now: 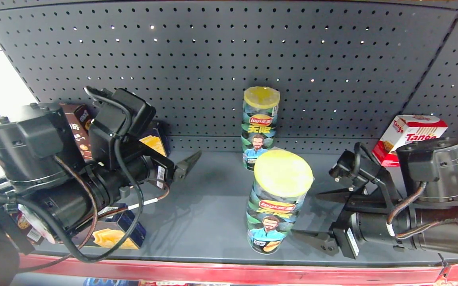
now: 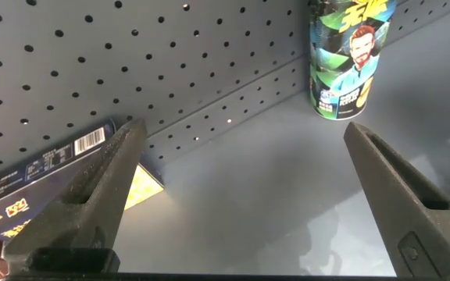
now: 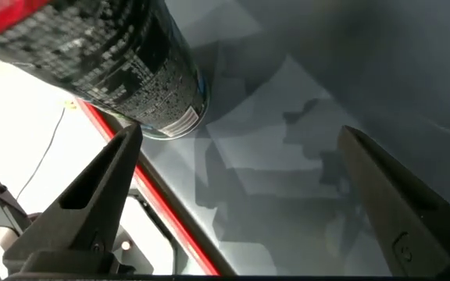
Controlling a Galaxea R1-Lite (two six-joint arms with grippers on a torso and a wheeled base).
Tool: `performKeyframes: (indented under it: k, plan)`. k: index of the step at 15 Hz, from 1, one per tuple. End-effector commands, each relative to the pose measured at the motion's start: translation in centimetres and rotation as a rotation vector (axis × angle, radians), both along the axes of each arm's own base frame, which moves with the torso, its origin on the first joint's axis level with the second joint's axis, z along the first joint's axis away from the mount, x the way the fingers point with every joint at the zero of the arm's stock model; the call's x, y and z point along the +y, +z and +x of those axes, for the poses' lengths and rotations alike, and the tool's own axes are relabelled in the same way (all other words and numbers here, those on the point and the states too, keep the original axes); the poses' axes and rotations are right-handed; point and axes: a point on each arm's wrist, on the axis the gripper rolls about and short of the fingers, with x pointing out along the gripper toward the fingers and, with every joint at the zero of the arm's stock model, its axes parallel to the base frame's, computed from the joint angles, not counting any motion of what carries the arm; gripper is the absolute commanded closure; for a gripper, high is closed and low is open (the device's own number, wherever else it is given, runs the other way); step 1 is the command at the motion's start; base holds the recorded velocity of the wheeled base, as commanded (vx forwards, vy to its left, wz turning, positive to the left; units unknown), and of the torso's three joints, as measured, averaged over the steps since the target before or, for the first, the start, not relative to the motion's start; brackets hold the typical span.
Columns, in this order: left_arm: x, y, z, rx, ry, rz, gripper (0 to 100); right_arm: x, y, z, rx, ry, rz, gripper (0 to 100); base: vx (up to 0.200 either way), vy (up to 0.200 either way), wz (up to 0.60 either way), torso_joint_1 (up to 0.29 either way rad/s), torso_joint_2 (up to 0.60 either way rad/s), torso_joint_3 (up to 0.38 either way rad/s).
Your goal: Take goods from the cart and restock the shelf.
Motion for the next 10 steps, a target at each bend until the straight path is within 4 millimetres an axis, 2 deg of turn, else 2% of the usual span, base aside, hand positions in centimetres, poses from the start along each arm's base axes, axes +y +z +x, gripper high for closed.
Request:
performKeyframes:
  k: [1,10]
  plan:
    - [-0.01,-0.07,0.01,0.002,-0.001,0.001,0,0.18,-0.12,0.15,0.004,0.002,-0.004,0,0.000,0.000,0.00,0.000,0.00,0.000]
    - [-0.18,-0.23,0.32,0.007,-0.001,0.005,0,0.55,-0.35,0.31,0.007,0.009,-0.007,0,0.000,0.000,0.00,0.000,0.00,0.000]
